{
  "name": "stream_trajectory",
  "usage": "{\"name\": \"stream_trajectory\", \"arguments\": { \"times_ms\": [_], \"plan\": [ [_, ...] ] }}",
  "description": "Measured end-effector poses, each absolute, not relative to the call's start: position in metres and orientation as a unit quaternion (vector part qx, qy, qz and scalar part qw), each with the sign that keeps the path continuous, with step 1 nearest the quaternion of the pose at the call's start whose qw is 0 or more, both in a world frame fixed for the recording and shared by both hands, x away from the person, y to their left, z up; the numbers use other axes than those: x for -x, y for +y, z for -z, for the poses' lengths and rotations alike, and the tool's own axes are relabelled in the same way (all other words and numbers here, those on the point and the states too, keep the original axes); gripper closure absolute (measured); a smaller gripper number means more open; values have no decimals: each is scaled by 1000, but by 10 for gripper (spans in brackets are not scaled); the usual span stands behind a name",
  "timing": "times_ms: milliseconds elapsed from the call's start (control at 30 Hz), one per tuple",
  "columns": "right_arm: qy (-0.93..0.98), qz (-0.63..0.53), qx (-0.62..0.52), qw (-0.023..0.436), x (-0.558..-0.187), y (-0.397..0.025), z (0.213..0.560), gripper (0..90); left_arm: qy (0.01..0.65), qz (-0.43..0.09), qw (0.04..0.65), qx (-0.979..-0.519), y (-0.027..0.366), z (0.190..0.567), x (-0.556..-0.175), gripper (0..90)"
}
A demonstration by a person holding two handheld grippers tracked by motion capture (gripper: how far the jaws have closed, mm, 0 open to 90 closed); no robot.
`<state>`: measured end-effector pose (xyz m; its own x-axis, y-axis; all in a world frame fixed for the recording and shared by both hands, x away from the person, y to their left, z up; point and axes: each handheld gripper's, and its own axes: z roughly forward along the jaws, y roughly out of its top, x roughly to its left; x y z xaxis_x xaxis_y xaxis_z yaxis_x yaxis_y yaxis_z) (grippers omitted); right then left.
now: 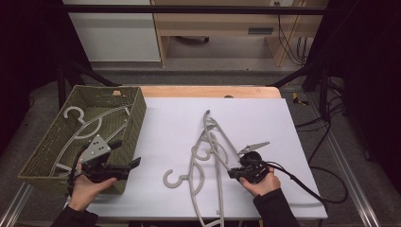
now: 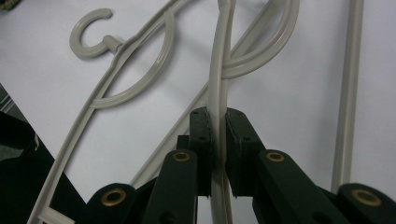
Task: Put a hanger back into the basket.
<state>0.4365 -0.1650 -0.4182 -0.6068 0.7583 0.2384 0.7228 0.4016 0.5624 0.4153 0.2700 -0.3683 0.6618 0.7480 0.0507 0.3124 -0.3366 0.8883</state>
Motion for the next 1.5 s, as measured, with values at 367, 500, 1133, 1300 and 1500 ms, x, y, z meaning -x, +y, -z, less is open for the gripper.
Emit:
{"name": "stream_trajectory", "arguments": {
  "times_ms": [367,500,1133,1300,1500],
  "plan": [
    [839,-376,-392,46,-435,-188,389,824,320,-234,463,-793,258,367,-411,99],
    [849,-391,-353,36,-435,-187,382,824,303,-234,458,-802,250,366,-409,96],
    [896,-395,-195,-58,-438,-156,377,823,192,-247,401,-861,205,356,-413,71],
    [899,-393,-178,-71,-437,-154,376,823,146,-252,374,-880,188,357,-417,88],
    [902,-390,-166,-83,-435,-154,376,823,108,-256,347,-896,172,364,-420,126]
  ]
}}
